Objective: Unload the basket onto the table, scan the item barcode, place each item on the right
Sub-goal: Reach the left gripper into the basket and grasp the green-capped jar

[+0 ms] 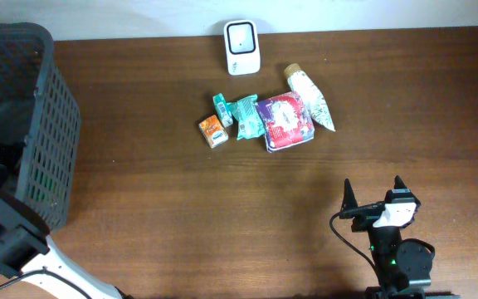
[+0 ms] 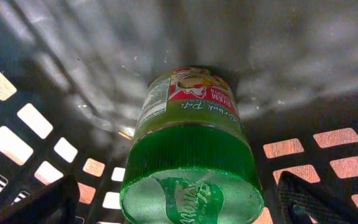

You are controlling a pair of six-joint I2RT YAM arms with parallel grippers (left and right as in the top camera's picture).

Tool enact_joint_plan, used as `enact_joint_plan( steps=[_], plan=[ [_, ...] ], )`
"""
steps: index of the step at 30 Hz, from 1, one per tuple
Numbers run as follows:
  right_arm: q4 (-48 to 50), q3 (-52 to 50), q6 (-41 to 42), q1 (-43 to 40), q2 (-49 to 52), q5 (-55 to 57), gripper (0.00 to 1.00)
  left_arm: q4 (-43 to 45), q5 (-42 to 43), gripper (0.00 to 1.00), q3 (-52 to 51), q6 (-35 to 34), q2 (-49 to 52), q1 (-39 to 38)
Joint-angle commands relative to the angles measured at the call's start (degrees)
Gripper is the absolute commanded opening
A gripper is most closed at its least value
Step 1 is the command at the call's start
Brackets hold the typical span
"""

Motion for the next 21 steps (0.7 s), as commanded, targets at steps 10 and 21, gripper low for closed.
enact_joint_plan(
  steps=[10, 21],
  plan=[
    [-0.1, -0.5, 0.4, 0.5, -0.4, 0.5, 0.98, 5.4, 0.6, 0.64, -6.8, 0.8, 1.7, -2.8],
    [-0.1, -0.5, 0.4, 0.5, -0.4, 0.5, 0.98, -6.3, 0.2, 0.59, 18.4, 3.6, 1.7, -2.8]
  ],
)
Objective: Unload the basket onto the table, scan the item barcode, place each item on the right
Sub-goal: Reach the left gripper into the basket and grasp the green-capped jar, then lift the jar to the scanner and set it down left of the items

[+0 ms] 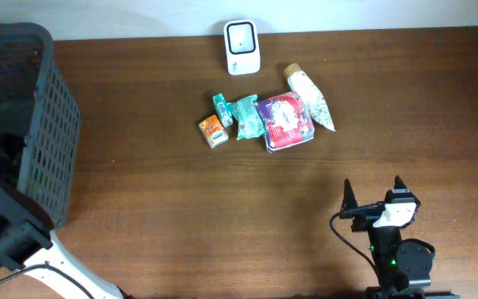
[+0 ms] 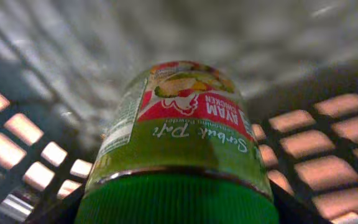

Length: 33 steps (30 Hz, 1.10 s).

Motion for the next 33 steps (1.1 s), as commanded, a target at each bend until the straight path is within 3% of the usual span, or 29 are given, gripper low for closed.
enact_joint_plan(
  steps=[1, 6, 9, 14, 17, 24, 28, 33],
  plan=[
    [-0.1, -0.5, 0.4, 0.5, -0.4, 0.5, 0.99, -4.5, 0.6, 0.58, 15.8, 2.1, -0.2, 0.1],
    [-0.1, -0.5, 0.4, 0.5, -0.4, 0.5, 0.99, -4.5, 3.6, 0.60, 30.6, 4.1, -6.5, 0.0],
    [-0.1, -0.5, 0.4, 0.5, -0.4, 0.5, 0.99, -4.3, 4.5, 0.61, 32.8, 4.0, -12.5, 0.0],
    [-0.1, -0.5, 0.4, 0.5, -0.4, 0.5, 0.99, -3.3, 13.7, 0.61, 32.8, 4.1, -18.4, -3.6],
    [-0.1, -0.5, 0.4, 0.5, -0.4, 0.5, 0.99, -2.3, 13.5, 0.60, 32.8, 6.3, -18.9, -14.3],
    [-0.1, -0.5, 0.4, 0.5, -0.4, 0.5, 0.98, -0.9, 2.2, 0.64, 31.8, 7.0, -16.0, -37.9],
    [-0.1, -0.5, 0.4, 0.5, -0.4, 0.5, 0.99, -2.1, -1.3, 0.65, 27.5, 6.9, -8.3, -47.8],
    [-0.1, -0.5, 0.4, 0.5, -0.4, 0.5, 0.99, -1.0, -2.4, 0.63, 22.6, 6.9, 1.1, -52.3]
  ],
)
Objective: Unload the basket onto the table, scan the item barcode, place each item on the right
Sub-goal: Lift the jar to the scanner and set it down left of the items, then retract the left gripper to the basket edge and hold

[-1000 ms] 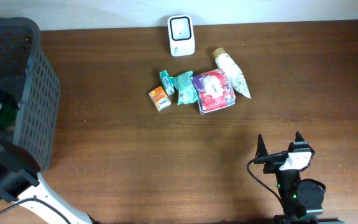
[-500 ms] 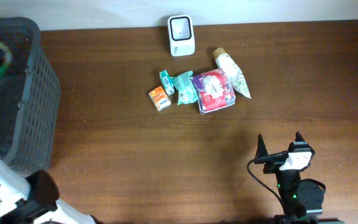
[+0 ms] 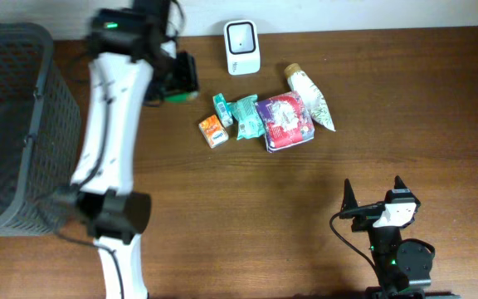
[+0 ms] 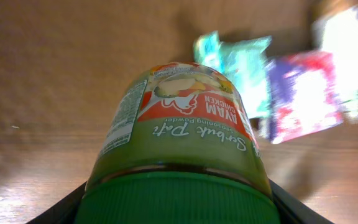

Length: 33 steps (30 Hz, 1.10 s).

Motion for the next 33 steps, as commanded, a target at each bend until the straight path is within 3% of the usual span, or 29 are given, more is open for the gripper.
enact_joint_plan(
  steps=[1, 13, 14, 16, 21, 24, 27, 30, 33],
  plan=[
    [-0.1, -0.5, 0.4, 0.5, -0.3, 0.5, 0.98, 0.8, -4.7, 0.63, -1.9, 0.7, 5.8, -1.9],
    [-0.1, -0.5, 0.4, 0.5, -0.3, 0.5, 0.99, 11.8, -12.9, 0.68, -2.0, 0.3, 22.6, -2.2],
    [-0.1, -0.5, 0.4, 0.5, -0.3, 0.5, 0.98, 12.0, -12.8, 0.71, -2.0, 0.3, 23.1, -2.2],
    [-0.1, -0.5, 0.5, 0.5, -0.3, 0.5, 0.98, 11.9, -12.9, 0.99, -1.9, 0.3, 23.2, -2.2],
    [-0.1, -0.5, 0.4, 0.5, -0.3, 0.5, 0.99, 5.6, -12.8, 0.99, 7.3, 0.2, 23.1, -0.9],
    [-0.1, -0.5, 0.4, 0.5, -0.3, 0.5, 0.99, -3.1, -9.8, 0.99, 25.1, -0.1, 22.6, 1.0],
    [-0.1, -0.5, 0.4, 0.5, -0.3, 0.5, 0.98, -3.1, -3.4, 0.99, 30.1, 0.5, 19.6, 1.7],
    [-0.1, -0.5, 0.4, 0.5, -0.3, 0.5, 0.99, -3.1, -3.0, 0.99, 30.9, 1.0, 12.9, 2.6],
    [-0.1, -0.5, 0.5, 0.5, -0.3, 0.5, 0.98, -3.1, -3.0, 0.99, 30.4, 7.0, 6.1, 2.6]
  ],
)
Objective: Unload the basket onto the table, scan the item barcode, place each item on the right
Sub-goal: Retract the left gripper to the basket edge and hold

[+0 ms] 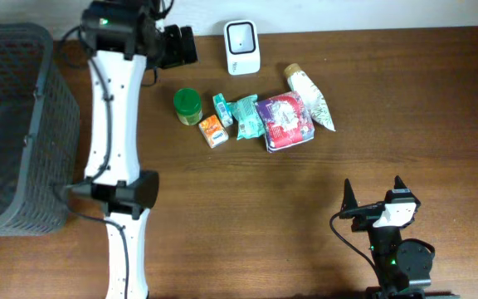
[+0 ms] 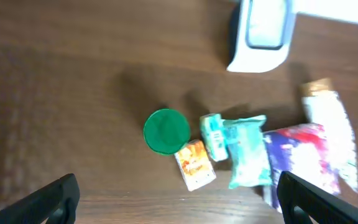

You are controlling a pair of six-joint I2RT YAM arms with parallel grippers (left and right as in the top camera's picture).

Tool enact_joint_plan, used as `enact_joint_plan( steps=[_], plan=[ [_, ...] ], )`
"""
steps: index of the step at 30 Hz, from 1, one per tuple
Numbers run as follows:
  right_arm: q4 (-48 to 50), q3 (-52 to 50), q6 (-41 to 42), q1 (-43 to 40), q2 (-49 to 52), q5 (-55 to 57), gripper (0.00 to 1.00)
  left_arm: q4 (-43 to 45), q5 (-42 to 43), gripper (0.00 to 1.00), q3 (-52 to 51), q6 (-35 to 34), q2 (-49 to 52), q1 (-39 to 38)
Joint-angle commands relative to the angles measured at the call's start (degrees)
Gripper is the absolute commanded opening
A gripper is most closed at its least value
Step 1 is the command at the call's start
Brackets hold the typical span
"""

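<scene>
The green-lidded seasoning jar (image 1: 187, 105) stands upright on the wooden table, lid up, just left of the row of small packets; in the left wrist view the jar (image 2: 166, 131) shows from above. My left gripper (image 1: 177, 46) hangs above and behind it, open and empty, and in the wrist view the left gripper (image 2: 179, 205) has both fingers wide apart. The white barcode scanner (image 1: 242, 36) stands at the table's far edge, to the right of that gripper; the scanner (image 2: 263, 34) also shows at the top. My right gripper (image 1: 374, 199) rests open near the front right.
Right of the jar lie an orange box (image 1: 213, 131), a small teal box (image 1: 221, 109), a teal packet (image 1: 246, 116), a purple-red pouch (image 1: 285, 121) and a white tube (image 1: 309, 98). A dark mesh basket (image 1: 23, 124) stands at the left edge.
The left gripper held the jar above the table left of the packets; now the jar stands on the table and the gripper is open, higher and farther back. The right arm has not moved.
The left gripper was inside the basket, open around the jar's green lid. Then it was shut on the jar, still in the basket. Then it held the jar over the table near the packets. Now the jar stands free beside the orange box.
</scene>
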Motion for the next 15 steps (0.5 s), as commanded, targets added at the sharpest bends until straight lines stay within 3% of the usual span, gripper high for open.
enact_joint_plan(
  steps=[1, 6, 9, 15],
  plan=[
    [-0.1, -0.5, 0.4, 0.5, -0.4, 0.5, 0.98, -0.1, 1.0, 0.99, -0.7, 6.1, -10.8, 0.5],
    [-0.1, -0.5, 0.4, 0.5, -0.4, 0.5, 0.98, -0.1, -1.5, 0.99, -18.1, 5.9, -24.8, 5.0],
    [-0.1, -0.5, 0.4, 0.5, -0.4, 0.5, 0.99, -0.1, -4.2, 0.99, -34.9, -1.3, -34.1, 13.2],
    [-0.1, -0.5, 0.5, 0.5, -0.4, 0.5, 0.99, -0.1, -3.9, 0.99, -44.8, -2.9, -37.1, 25.1]
  ],
)
